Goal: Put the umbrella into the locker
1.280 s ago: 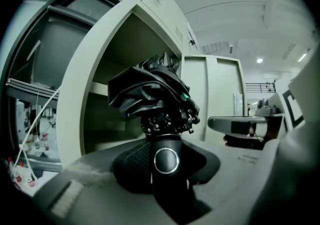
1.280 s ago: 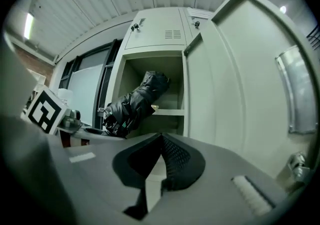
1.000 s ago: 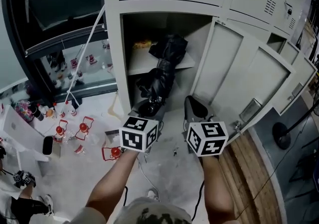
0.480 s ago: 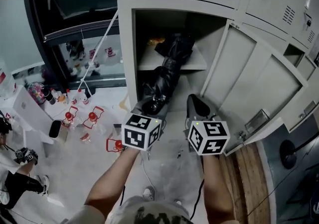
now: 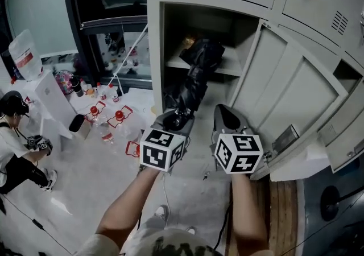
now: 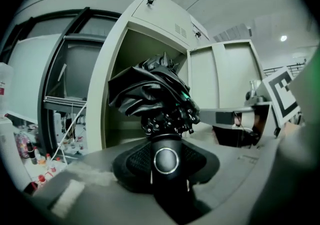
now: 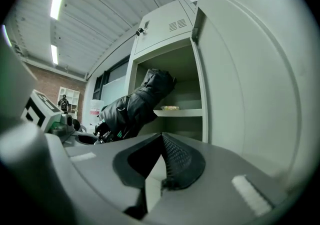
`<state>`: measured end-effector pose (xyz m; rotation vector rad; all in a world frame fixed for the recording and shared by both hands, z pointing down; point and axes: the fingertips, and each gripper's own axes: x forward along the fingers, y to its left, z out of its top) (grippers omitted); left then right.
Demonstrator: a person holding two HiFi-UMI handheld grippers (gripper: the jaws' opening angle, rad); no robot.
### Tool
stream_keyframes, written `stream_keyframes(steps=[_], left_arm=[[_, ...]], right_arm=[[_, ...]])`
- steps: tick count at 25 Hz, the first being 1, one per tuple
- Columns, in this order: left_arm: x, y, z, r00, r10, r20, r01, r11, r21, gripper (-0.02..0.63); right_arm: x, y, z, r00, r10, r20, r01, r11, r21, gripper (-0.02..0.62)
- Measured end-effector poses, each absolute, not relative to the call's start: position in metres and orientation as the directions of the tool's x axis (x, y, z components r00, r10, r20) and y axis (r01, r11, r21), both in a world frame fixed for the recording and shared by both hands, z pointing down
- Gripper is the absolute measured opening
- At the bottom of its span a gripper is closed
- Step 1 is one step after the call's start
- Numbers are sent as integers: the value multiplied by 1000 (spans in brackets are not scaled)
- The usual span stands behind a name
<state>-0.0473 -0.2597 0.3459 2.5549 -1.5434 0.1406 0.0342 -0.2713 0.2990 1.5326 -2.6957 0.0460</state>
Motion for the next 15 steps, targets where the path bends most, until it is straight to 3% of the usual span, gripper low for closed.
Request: stream_keyframes(steps=[15], left_arm=[[-45, -191, 396, 330, -912, 244, -944, -317, 92, 133]], right_arm=[[32, -221, 319, -639, -767, 54, -769, 639, -29, -9]])
